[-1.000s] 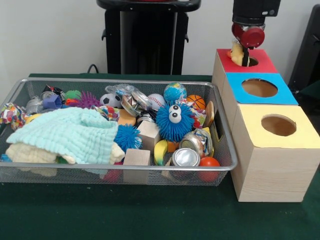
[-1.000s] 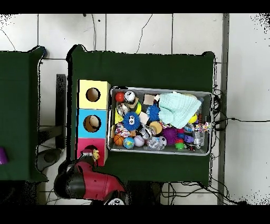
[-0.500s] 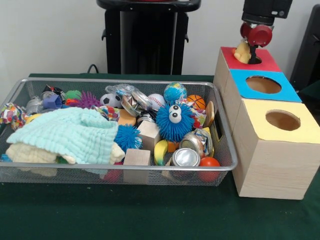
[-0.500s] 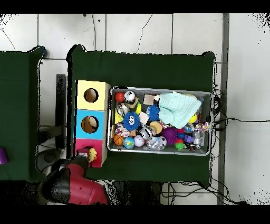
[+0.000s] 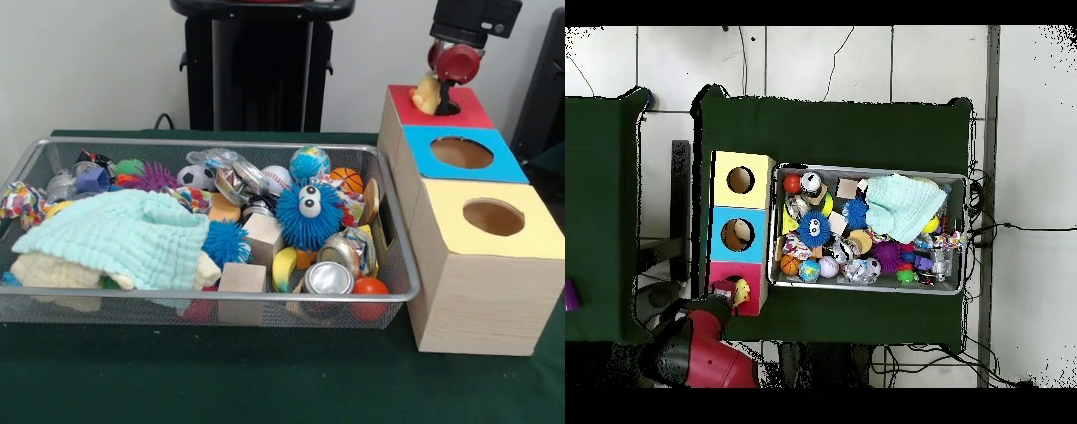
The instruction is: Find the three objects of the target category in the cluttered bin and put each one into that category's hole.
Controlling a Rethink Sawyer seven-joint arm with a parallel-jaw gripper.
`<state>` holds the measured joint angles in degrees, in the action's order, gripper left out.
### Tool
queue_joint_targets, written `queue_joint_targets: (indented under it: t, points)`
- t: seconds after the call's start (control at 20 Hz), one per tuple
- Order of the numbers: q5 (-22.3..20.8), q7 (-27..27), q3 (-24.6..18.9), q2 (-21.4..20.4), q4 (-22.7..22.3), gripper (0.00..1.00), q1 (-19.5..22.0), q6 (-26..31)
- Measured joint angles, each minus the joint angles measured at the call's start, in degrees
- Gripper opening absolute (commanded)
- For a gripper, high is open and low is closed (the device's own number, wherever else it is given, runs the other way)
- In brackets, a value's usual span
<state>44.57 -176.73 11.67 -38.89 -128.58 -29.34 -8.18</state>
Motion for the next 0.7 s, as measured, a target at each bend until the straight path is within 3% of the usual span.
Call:
queue_joint_targets:
  t: [0.5, 0.55, 0.7]
  points:
    - [0.3, 0.0, 0.0, 0.1, 0.0, 1.0, 0.1, 0.0]
    - [0.3, 0.0, 0.0, 0.1, 0.0, 0.0, 0.1, 0.0]
    - [0.4, -0.1, -0.1, 0.3, 0.0, 0.0, 0.0, 0.0]
